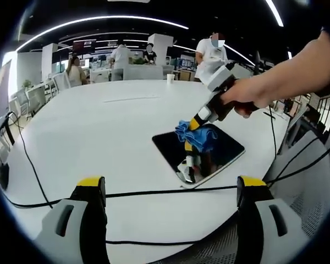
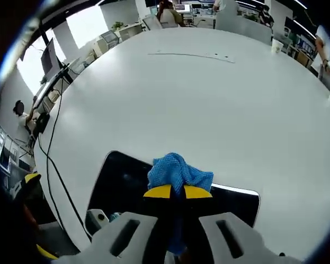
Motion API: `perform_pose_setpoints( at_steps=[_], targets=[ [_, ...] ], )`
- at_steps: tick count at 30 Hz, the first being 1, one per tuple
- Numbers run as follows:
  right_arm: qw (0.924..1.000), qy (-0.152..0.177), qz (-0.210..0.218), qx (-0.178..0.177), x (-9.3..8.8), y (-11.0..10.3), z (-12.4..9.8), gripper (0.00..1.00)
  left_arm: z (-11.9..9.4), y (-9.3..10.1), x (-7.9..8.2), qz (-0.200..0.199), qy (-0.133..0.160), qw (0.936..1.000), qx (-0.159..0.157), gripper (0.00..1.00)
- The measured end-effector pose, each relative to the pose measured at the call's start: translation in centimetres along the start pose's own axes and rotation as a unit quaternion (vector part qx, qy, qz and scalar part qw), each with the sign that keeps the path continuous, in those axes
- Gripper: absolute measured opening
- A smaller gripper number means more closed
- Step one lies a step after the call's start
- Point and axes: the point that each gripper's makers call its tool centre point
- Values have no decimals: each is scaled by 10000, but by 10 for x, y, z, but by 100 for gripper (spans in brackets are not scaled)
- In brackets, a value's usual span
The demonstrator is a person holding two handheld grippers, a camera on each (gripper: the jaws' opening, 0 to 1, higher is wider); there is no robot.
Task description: Wipe the mirror surface with the cleaning cloth until all visible marks leave the cleaned area.
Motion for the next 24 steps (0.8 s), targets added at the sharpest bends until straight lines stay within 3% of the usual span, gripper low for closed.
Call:
perform_pose_setpoints(
  at_steps=[1,3,5,9,24],
  targets=[
    [10000,16,-23,7,1,0,2,1,0,0,0,-1,3,10000,-2,99],
    [9981,176,-567,135,4,1,7,1,0,0,-1,-8,-10,10000,-13,99],
    [9994,109,-293,116,3,1,8,1,1,0,-2,-68,-25,10000,-43,99],
    [9996,84,-274,69,-1,-1,-2,1,0,0,0,-66,28,10000,-27,99],
    [9997,71,-73,201,-3,3,-6,0,0,-1,-1,-46,-14,10000,11,99]
  ],
)
Point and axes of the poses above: the point that each gripper's makers call its tool centre point, and the gripper's own axes: z roughly forward along the fingers, y roughly to its right, x roughly out of its top, and after that the axes turned 10 degrees about -x, right-handed
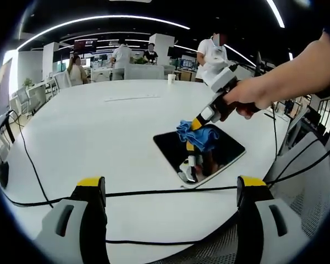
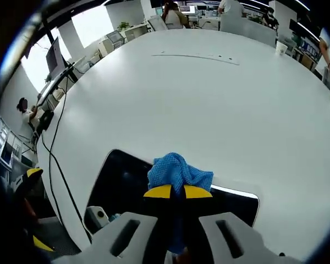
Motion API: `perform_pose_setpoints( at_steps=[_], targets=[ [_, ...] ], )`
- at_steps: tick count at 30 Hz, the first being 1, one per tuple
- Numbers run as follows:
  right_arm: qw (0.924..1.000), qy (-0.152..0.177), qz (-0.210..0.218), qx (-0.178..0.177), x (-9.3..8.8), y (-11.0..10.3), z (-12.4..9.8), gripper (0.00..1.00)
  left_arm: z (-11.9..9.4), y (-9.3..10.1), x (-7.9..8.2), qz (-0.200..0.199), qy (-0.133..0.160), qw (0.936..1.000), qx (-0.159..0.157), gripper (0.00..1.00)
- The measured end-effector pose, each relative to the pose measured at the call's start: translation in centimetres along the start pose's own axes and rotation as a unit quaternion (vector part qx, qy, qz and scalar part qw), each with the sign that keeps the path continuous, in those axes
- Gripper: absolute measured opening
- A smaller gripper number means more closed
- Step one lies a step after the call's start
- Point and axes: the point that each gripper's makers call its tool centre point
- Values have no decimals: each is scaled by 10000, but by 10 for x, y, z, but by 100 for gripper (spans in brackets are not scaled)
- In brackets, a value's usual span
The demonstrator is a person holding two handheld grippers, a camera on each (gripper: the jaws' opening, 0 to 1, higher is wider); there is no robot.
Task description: Wipe the mirror surface with the cleaning cloth until all visible marks leave the cleaned area.
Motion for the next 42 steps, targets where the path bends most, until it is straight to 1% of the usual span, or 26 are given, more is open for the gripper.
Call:
perform_pose_setpoints(
  at_steps=[9,11,15,19,25,28,30,32,34,35,37,38,42],
  targets=[
    [10000,-29,51,-57,-6,13,-8,0,1,1,-2,11,-65,10000,-43,99],
    [9999,-23,77,-83,-5,19,-4,0,1,1,-2,6,-68,10000,-47,99],
    [9999,4,116,-121,-8,23,-10,0,1,1,-3,-6,-74,10000,-43,99],
    [9998,3,136,-162,-7,30,-4,0,1,1,-4,-22,-95,9999,-53,99],
    [9997,-7,119,-229,-11,35,-11,0,1,0,-5,-89,-88,9999,-53,99],
    [9996,-20,126,-256,-11,40,-9,0,1,-1,-5,-107,-82,9999,-24,99],
    [9996,-6,142,-254,-12,40,-11,0,1,-1,-5,-108,-90,9999,-38,99],
    [9993,2,119,-344,-14,36,-17,0,2,0,-6,-109,-101,9999,-59,99],
    [9984,47,-190,-527,-14,36,-18,0,2,1,-7,-119,-126,9998,-81,99],
    [9983,69,-214,-546,-14,35,-18,0,2,2,-8,-87,-162,9998,-88,99],
    [9984,77,-115,-548,-15,36,-16,0,2,2,-7,-15,-176,9998,-71,99],
    [9986,59,53,-529,-17,36,-16,0,2,2,-7,-15,-174,9998,-62,99],
    [9985,103,90,-530,-23,35,-15,0,1,1,-7,57,-193,9998,-29,99]
  ],
)
Point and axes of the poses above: the point that each gripper's makers call its tool centre point, and the gripper's own axes: z roughly forward along the fingers, y roughly to its right, x roughly out of its top, and after that the axes turned 10 degrees about -x, right-handed
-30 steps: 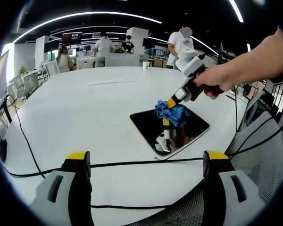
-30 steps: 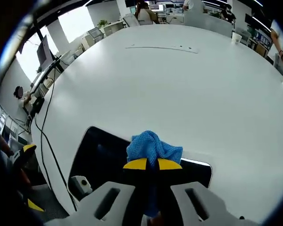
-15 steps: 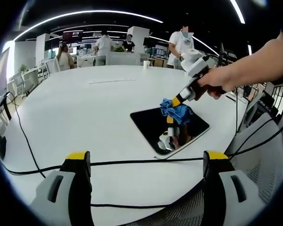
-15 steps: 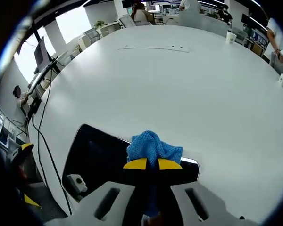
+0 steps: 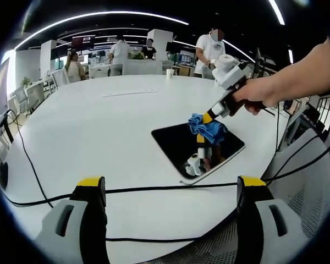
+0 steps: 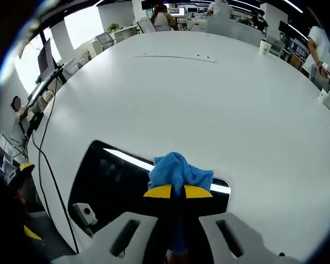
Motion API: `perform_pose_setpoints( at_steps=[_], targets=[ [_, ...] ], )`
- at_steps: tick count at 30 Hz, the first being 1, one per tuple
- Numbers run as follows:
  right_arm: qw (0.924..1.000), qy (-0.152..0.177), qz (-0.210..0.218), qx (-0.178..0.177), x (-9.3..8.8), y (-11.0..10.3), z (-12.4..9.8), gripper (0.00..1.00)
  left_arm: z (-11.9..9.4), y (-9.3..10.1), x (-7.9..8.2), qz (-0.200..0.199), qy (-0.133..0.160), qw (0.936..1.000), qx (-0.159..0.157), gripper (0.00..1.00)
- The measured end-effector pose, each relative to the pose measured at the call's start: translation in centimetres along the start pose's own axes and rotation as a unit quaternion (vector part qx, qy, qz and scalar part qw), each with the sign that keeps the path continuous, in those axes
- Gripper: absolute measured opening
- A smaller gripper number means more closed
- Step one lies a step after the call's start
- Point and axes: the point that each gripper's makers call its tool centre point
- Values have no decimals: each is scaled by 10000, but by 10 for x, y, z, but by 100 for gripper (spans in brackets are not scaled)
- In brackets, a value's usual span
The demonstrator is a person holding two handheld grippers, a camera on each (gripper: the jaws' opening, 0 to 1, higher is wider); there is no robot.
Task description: Wipe the mirror surface with the cleaning cloth until all visible marks leave the cleaned area.
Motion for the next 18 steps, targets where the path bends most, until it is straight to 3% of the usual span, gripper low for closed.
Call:
perform_pose_setpoints(
  at_steps=[14,18],
  targets=[
    [9998,41,118,124,-31,-10,-19,0,-2,3,1,60,-74,9999,71,99],
    [9997,34,187,179,-38,-12,-24,0,-4,6,9,43,37,10000,62,99]
  ],
)
Point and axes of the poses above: the point that each gripper's makers call its tool centre point, and the gripper's own axes: z roughly forward along the fingers, y roughly to its right, x roughly out of its top, and after that the axes turned 10 degrees about -x, right-handed
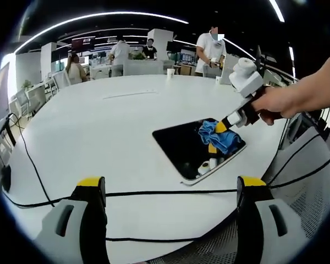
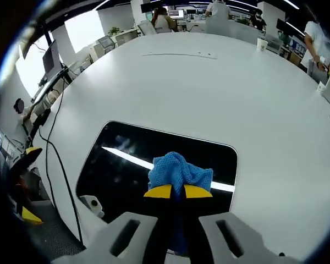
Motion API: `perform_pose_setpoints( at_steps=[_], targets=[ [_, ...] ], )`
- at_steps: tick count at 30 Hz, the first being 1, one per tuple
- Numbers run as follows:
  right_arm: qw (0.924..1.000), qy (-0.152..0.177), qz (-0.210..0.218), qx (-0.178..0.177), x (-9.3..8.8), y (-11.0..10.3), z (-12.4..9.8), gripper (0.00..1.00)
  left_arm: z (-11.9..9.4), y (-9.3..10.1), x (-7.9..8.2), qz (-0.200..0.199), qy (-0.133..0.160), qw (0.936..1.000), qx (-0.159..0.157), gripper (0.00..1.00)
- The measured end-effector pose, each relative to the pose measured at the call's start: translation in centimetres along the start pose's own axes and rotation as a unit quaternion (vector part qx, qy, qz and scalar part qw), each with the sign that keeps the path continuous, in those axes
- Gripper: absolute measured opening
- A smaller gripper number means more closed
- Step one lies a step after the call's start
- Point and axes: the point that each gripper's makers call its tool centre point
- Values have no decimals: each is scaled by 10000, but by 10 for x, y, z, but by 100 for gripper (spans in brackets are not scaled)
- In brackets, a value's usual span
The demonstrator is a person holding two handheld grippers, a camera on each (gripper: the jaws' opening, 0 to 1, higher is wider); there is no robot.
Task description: Wipe the mirror surface with the cleaning cloth until all visible marks leave the cleaned area.
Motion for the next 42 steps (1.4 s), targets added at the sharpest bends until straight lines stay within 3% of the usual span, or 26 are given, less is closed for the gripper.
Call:
perform_pose_setpoints(
  at_steps=[3,14,20,30,34,37,42],
  targets=[
    [9997,31,-249,41,-8,-4,-6,0,-1,2,4,-4,6,10000,-12,99],
    [9997,-30,94,237,-29,-7,-20,0,-9,0,16,-40,233,9997,21,99],
    [9990,-57,298,320,-37,-9,-25,0,-2,4,45,72,424,9991,-30,99],
    [9978,-167,458,446,-51,-14,-33,0,11,5,15,180,28,9997,-160,99],
    [9983,-78,358,462,-55,-15,-36,0,10,4,22,254,160,9995,-123,99],
    [9984,-65,346,443,-53,-15,-35,0,13,5,16,250,3,9995,-170,99],
    [9984,-107,351,436,-53,-15,-34,0,13,7,14,251,-16,9994,-224,99]
  ],
)
Point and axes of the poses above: the point that each gripper's makers call its tool centre point, and the gripper's own axes: z roughly forward along the fingers, y roughly to its right, x roughly out of its top, and after that the axes turned 10 degrees about -x, right-handed
